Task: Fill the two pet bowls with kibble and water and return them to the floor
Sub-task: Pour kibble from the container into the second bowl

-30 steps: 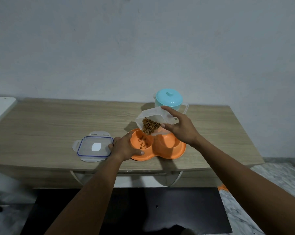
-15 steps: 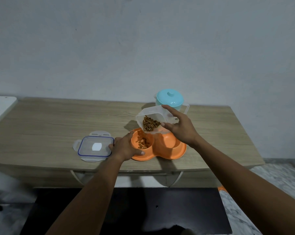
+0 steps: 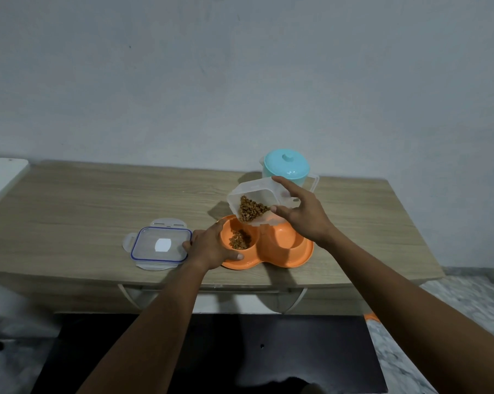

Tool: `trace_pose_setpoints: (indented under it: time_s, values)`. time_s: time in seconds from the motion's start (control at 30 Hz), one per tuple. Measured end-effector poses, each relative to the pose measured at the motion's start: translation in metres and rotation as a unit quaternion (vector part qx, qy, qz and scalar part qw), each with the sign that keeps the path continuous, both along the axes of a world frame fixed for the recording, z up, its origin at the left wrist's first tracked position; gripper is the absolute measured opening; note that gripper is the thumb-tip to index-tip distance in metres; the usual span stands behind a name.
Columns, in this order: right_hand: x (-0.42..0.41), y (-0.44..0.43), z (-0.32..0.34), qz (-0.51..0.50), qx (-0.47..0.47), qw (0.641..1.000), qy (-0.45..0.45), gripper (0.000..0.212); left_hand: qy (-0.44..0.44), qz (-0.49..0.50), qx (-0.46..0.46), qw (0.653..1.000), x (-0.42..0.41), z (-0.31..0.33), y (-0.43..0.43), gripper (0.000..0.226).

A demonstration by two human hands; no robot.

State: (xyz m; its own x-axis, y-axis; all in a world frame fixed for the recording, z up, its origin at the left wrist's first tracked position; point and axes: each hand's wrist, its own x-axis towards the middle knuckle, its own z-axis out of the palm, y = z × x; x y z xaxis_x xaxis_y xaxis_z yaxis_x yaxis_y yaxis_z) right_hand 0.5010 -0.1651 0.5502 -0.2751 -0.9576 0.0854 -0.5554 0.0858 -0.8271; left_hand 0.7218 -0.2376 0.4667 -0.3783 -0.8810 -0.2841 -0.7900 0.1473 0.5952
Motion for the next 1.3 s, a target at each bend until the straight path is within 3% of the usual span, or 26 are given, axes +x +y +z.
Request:
trace_pose_setpoints:
  time_s: [0.53, 0.97, 1.3]
  values:
    - [-0.001, 0.004, -0.021, -0.023, -0.016, 0.998, -0.054, 0.063, 0.012, 0.003, -0.001, 1.000, 0.000, -0.001, 0.000, 0.105]
    - [-0.006, 0.002, -0.046, -0.096, -0.008, 0.957, -0.275, 0.060, 0.011, 0.016, 0.001, 1.000, 0.000, 0.002, 0.002, 0.100]
    - [0.021, -0.053, -0.067, -0.085, 0.007, 0.961, -0.265, 0.057, 0.014, 0.014, -0.003, 1.000, 0.001, -0.007, 0.000, 0.108]
